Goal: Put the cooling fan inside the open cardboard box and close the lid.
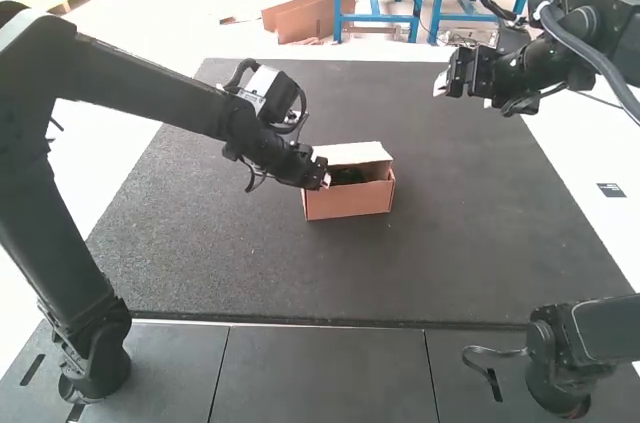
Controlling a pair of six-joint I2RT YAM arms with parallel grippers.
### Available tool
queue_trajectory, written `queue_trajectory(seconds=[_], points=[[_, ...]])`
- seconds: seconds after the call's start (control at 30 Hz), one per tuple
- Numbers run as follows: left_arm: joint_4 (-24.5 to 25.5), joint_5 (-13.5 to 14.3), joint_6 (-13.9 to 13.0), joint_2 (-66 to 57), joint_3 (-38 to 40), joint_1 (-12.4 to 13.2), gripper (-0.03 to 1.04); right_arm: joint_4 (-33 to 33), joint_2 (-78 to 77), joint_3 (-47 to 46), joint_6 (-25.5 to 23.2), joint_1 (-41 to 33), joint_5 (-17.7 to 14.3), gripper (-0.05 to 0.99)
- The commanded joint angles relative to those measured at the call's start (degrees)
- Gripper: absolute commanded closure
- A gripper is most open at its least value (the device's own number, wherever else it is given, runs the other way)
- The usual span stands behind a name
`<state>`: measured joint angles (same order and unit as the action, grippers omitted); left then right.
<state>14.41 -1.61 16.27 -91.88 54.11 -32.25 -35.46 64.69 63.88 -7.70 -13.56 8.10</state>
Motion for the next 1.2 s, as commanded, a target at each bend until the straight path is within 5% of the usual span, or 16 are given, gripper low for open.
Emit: queue_trajectory(seconds=[0.0,0.33,0.7,0.9,1.17], points=[[-1.76,-0.41,0.34,0.38,-2.08,-0.09,0.04,0.04,-1.84,-1.21,-0.12,1.17,0.16,0.02],[-7.21,3.28,-0.63,0.47,-5.59,-0.01,0.04,-0.04,-2.46,-1.91,-0.12,1.17,0.25,0.02],[4.39,3.36,-1.42,7.15,6.01,-0.09,0.04,-0.04,-2.46,-3.32,-0.03,0.82,0.43,0.02],[8.26,1.25,-2.12,11.81,6.89,-0.09,0.04,0.22,-2.28,-4.81,0.15,0.73,0.6,0.02],[2.2,2.05,-2.65,8.47,6.54,-0.01,0.04,0.31,-2.11,-4.64,0.15,0.64,0.69,0.02]])
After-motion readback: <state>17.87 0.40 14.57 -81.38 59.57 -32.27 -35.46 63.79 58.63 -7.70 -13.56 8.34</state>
